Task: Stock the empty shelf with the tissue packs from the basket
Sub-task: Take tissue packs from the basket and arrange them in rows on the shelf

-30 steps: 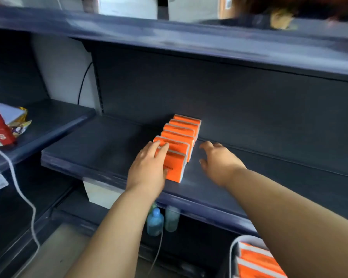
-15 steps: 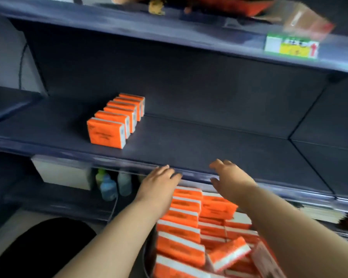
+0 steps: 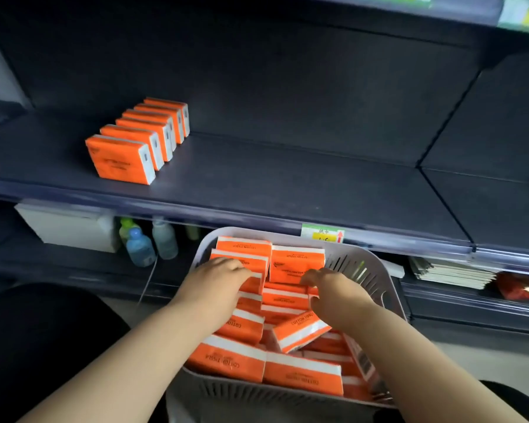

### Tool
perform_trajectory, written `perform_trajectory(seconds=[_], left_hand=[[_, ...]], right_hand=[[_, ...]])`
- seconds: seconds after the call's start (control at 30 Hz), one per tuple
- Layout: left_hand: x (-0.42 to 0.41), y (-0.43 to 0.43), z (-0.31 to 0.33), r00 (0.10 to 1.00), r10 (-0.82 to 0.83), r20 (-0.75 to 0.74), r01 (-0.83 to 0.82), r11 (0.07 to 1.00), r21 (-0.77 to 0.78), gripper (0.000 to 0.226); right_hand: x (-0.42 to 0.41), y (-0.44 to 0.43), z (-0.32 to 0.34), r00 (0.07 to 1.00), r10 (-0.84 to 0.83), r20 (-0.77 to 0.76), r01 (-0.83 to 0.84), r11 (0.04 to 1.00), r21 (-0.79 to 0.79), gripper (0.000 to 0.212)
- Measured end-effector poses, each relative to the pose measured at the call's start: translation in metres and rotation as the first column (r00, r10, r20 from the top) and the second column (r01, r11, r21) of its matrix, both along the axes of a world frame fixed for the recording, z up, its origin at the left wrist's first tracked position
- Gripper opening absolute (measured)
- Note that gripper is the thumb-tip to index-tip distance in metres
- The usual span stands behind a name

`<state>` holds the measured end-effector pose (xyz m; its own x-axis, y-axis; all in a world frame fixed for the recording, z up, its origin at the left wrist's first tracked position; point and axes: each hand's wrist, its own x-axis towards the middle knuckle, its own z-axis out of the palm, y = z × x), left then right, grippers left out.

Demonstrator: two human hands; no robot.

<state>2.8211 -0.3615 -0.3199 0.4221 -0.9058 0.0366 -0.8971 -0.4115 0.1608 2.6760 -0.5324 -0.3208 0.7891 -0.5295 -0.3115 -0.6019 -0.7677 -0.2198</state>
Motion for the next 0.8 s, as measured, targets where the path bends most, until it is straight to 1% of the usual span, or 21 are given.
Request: perform_trajectory(seconds=[0.07, 0.13, 0.23, 0.37, 0.5, 0.57, 0.63, 0.7, 0.73, 0.8], left_hand=[[-0.007, -0.004, -0.001, 1.0, -0.014, -0.028, 0.014, 1.0, -0.002, 0.041], [-0.015, -0.011, -0.003, 0.998, -0.035, -0.054, 0.035, 0.999, 0.007, 0.041], [-0.029, -0.026, -0.008, 0.993, -0.061, -0.1, 0.064, 0.998, 0.02, 0.042], [-0.049, -0.045, -0.009, 0.987, -0.102, -0.126, 0.107, 0.994, 0.035, 0.035], [-0.065, -0.055, -0.014, 0.984, -0.08, -0.159, 0.105, 0.983, 0.15, 0.032], [-0.071, -0.056, -0.019, 0.986, -0.059, -0.158, 0.093, 0.971, 0.22, 0.03], [-0.076, -0.056, -0.022, 0.989, -0.032, -0.145, 0.069, 0.963, 0.261, 0.03], [-0.079, -0.058, -0.024, 0.991, -0.019, -0.131, 0.054, 0.963, 0.265, 0.029], [-0.08, -0.058, -0.024, 0.991, -0.017, -0.133, 0.051, 0.965, 0.256, 0.028], [-0.083, -0.058, -0.024, 0.984, -0.003, -0.179, 0.041, 0.977, 0.21, 0.023]], right_hand=[[-0.005, -0.004, -0.005, 0.997, -0.001, -0.081, 0.004, 0.999, 0.035, 0.057], [-0.01, -0.007, -0.01, 0.993, 0.011, -0.113, -0.005, 0.999, 0.054, 0.061], [-0.018, -0.014, -0.017, 0.99, 0.048, -0.136, -0.038, 0.996, 0.075, 0.061], [-0.027, -0.019, -0.022, 0.986, 0.057, -0.154, -0.041, 0.993, 0.109, 0.055], [-0.031, -0.022, -0.024, 0.984, 0.05, -0.168, -0.025, 0.989, 0.149, 0.056], [-0.031, -0.023, -0.025, 0.989, 0.032, -0.148, -0.011, 0.99, 0.138, 0.057], [-0.028, -0.02, -0.024, 0.995, -0.04, -0.089, 0.052, 0.99, 0.134, 0.049], [-0.026, -0.018, -0.024, 0.994, -0.111, -0.009, 0.111, 0.979, 0.171, 0.035], [-0.025, -0.015, -0.023, 0.99, -0.14, 0.013, 0.136, 0.974, 0.181, 0.032], [-0.022, -0.01, -0.023, 0.984, -0.177, 0.001, 0.173, 0.96, 0.219, 0.035]])
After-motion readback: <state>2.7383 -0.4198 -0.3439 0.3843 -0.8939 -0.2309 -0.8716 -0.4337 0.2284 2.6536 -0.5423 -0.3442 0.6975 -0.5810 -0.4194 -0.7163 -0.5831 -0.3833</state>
